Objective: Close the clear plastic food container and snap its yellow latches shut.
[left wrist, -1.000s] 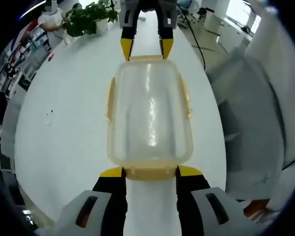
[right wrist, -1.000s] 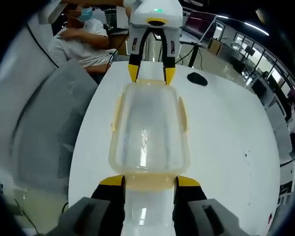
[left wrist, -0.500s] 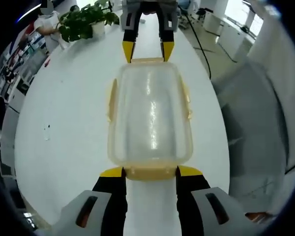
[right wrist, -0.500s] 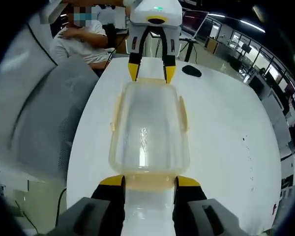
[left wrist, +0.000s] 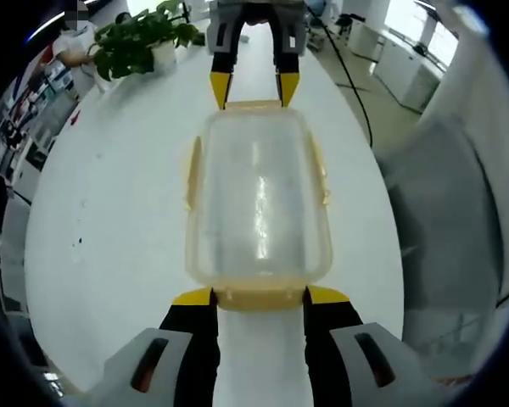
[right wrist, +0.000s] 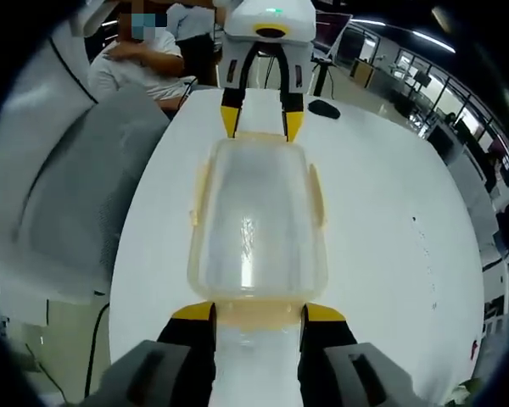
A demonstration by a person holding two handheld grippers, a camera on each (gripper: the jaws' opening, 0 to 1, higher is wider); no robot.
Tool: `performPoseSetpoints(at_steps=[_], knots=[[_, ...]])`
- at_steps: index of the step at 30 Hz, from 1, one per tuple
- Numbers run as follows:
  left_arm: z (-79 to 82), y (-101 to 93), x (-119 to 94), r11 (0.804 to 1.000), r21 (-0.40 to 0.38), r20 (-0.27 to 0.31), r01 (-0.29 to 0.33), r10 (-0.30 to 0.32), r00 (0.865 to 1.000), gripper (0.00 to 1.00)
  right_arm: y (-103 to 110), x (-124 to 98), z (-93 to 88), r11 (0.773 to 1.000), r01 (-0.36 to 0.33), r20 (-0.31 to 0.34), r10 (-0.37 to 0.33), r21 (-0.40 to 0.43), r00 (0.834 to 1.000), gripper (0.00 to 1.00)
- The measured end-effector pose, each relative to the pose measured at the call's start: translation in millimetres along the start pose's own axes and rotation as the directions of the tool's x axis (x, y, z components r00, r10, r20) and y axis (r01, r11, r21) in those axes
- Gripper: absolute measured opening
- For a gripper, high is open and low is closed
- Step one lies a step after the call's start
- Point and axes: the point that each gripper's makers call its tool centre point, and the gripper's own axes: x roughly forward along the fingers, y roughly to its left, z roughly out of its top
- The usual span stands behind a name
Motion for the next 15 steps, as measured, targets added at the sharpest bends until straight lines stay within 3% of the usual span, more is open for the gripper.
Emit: performPoseSetpoints(at_steps=[15], knots=[[19.4, 3.3, 22.0, 1.000, 0.016, -0.008, 0.002, -0.002, 1.000, 0.36, -0.6, -2.3, -27.7, 1.000, 0.005, -0.025, -0.004, 0.011, 1.000, 0.36]])
